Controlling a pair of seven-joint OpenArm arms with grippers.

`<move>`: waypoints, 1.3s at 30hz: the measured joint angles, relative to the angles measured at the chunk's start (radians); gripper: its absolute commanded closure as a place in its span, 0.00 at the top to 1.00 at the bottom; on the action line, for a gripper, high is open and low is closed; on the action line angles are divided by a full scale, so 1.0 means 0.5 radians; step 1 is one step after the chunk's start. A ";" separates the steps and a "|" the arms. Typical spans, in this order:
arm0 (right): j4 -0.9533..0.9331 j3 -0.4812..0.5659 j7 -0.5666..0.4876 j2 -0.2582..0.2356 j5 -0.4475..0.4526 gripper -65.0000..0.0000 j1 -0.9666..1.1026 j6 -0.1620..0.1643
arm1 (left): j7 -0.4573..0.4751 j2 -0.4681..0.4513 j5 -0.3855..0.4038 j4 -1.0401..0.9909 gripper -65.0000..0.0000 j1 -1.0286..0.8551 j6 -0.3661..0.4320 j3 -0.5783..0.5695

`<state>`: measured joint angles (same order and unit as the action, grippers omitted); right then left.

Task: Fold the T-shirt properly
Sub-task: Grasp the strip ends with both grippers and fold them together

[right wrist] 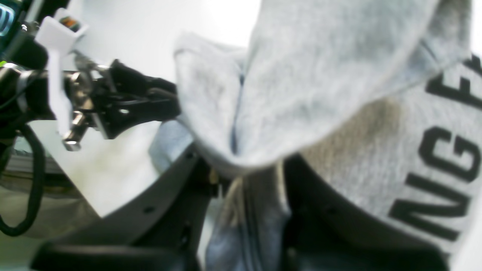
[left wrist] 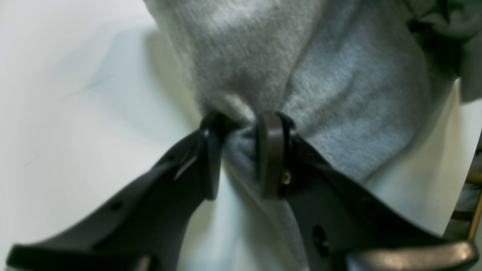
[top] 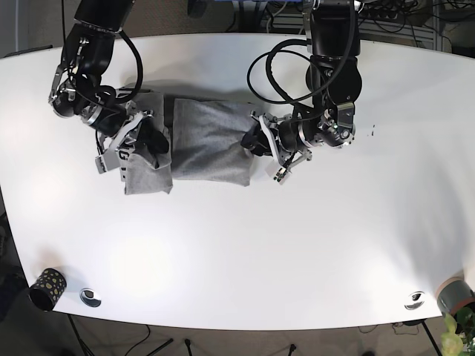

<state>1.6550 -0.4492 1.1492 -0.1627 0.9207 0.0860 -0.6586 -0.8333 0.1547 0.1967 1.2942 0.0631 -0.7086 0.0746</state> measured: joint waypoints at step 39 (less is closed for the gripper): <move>0.285 0.311 -0.148 0.349 -0.558 0.64 -0.126 0.002 | 0.031 0.002 0.021 -0.060 0.23 0.013 -0.002 -0.002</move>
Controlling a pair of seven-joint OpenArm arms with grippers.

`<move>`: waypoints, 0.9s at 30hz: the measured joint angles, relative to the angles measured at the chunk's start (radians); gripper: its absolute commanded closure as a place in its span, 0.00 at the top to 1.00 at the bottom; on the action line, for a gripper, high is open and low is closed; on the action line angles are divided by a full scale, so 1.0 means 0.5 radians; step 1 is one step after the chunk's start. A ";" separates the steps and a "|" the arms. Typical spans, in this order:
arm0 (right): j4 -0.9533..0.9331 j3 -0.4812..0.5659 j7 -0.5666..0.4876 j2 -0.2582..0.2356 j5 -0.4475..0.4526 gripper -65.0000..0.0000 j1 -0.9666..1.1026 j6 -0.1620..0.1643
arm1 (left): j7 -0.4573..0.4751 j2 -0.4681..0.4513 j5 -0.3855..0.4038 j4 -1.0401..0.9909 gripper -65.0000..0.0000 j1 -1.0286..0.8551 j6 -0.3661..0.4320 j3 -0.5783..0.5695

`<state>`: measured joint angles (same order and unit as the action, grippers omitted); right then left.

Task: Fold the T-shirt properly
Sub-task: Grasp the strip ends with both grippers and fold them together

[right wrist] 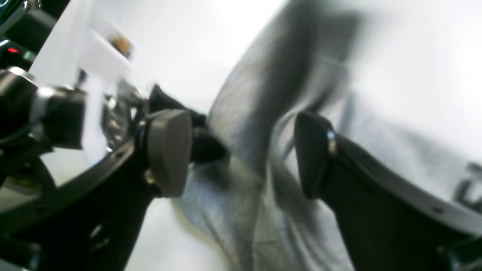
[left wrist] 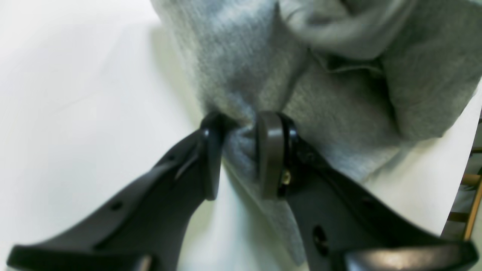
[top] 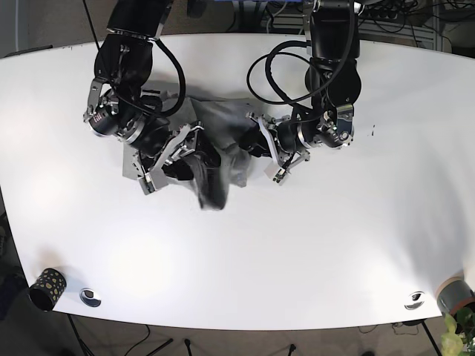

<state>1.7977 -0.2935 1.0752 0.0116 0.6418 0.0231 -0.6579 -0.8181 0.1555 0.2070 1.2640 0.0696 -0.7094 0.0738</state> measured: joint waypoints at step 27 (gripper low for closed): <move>-0.018 -0.307 0.100 -0.305 0.021 0.64 0.266 -0.068 | -0.182 -0.002 -0.170 0.359 0.22 -0.018 0.017 0.008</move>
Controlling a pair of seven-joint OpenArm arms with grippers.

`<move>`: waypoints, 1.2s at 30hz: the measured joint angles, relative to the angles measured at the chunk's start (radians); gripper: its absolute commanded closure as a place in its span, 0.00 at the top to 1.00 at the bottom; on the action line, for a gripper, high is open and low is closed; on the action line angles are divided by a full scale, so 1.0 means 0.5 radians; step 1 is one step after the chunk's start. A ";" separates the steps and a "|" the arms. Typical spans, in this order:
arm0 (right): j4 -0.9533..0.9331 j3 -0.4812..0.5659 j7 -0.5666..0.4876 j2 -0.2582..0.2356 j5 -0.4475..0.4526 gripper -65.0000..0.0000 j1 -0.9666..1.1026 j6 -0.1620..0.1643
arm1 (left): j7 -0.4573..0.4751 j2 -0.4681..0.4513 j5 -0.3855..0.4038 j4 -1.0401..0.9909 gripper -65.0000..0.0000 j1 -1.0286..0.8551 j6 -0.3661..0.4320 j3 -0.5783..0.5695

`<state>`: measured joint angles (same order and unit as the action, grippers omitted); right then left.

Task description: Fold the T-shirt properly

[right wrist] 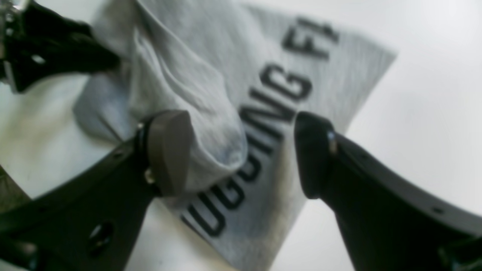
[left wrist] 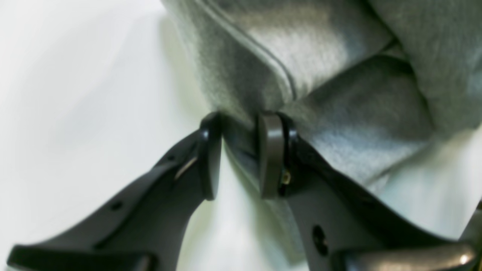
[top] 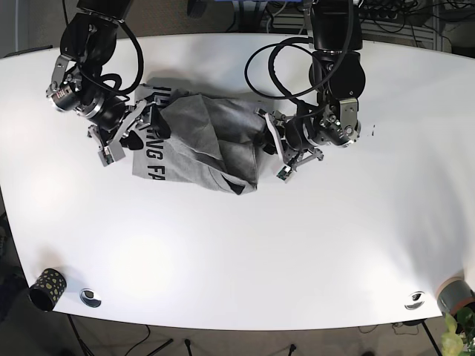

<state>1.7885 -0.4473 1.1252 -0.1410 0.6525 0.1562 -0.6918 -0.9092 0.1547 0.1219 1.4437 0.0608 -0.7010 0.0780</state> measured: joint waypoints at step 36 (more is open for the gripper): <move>-0.070 0.892 -0.021 0.149 0.136 0.63 -0.011 0.001 | -0.023 -0.431 -0.035 0.467 0.23 -0.092 0.008 0.175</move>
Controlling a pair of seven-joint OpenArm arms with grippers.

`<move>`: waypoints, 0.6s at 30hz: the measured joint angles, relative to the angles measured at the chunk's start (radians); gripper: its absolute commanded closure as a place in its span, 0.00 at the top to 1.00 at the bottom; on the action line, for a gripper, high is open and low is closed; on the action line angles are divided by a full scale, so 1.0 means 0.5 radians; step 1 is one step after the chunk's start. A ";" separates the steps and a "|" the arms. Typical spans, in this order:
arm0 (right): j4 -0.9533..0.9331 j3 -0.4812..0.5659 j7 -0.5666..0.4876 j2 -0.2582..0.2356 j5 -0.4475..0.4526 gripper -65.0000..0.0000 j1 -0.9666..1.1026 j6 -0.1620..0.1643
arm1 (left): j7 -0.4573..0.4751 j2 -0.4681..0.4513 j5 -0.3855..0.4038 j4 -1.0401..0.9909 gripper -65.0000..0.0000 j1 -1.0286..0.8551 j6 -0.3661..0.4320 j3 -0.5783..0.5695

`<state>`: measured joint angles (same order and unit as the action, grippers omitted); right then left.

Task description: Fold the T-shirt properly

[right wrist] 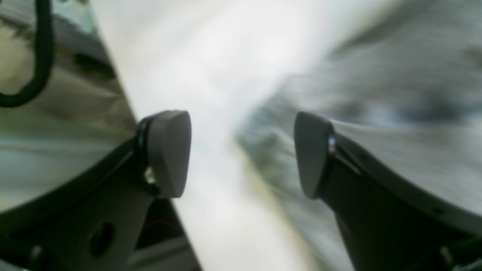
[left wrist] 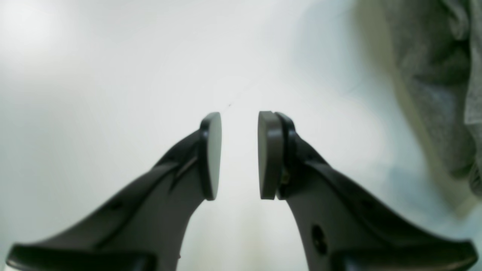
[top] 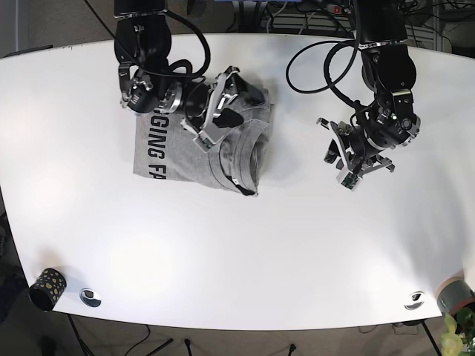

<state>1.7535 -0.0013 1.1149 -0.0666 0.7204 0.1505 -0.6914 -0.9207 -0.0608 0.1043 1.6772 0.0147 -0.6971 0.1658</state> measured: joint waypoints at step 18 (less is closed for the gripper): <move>-0.495 -0.734 -0.029 -0.330 -0.021 0.45 -0.471 0.005 | 0.006 0.102 0.018 0.154 0.22 0.045 -0.005 -0.810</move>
<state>1.5059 -0.3683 1.1004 -0.2317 0.7101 -0.0849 -0.6888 -0.9176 -0.0097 0.1131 1.7542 0.0372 -0.6998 -0.2394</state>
